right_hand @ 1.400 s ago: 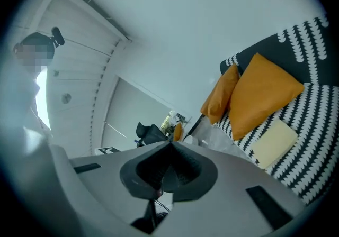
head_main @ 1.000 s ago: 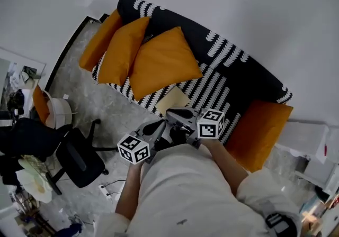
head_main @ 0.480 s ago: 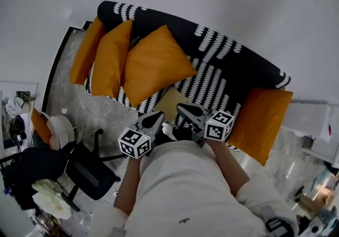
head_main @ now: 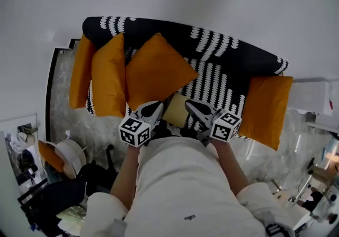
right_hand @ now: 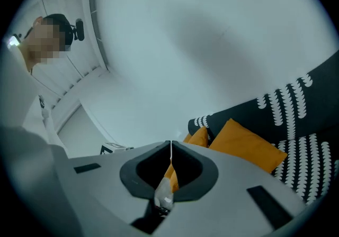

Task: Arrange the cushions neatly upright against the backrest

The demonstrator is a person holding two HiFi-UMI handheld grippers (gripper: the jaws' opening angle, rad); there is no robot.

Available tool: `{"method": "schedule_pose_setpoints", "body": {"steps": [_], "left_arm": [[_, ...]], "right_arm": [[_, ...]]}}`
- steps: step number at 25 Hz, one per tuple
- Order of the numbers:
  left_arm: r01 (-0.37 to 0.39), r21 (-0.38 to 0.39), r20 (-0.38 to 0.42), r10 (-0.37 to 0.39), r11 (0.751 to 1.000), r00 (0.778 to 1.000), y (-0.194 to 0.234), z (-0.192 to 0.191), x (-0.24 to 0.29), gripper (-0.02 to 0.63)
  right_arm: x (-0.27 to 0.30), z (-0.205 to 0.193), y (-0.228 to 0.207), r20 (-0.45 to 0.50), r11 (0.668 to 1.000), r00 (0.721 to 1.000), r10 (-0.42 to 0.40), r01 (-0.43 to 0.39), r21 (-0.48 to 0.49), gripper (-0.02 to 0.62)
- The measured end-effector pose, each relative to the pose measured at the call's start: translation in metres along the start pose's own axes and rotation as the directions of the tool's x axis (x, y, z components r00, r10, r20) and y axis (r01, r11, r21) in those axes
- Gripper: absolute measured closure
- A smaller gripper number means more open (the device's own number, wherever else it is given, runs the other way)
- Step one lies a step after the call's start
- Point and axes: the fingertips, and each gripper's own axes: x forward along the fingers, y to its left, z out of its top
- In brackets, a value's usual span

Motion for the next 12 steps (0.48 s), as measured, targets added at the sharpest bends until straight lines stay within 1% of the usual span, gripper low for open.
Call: {"method": "schedule_pose_setpoints", "body": {"steps": [4, 7, 8, 12], "left_arm": [[0.027, 0.017, -0.052, -0.027, 0.999, 0.998, 0.053, 0.015, -0.006, 0.592], [0.046, 0.03, -0.085, -0.043, 0.998, 0.995, 0.09, 0.024, -0.006, 0.591], [0.039, 0.038, -0.086, -0.036, 0.999, 0.996, 0.103, 0.027, -0.004, 0.591], [-0.04, 0.098, -0.048, 0.045, 0.994, 0.998, 0.158, 0.044, 0.007, 0.576]], "right_arm": [[0.028, 0.003, 0.003, 0.03, 0.997, 0.997, -0.073, 0.073, 0.001, 0.584], [0.049, 0.001, 0.001, 0.047, 0.992, 0.991, -0.128, 0.127, 0.021, 0.584], [0.055, 0.0, 0.0, 0.051, 0.989, 0.988, -0.148, 0.147, 0.029, 0.584], [0.073, -0.008, 0.002, 0.043, 0.974, 0.974, -0.224, 0.223, 0.038, 0.583]]}}
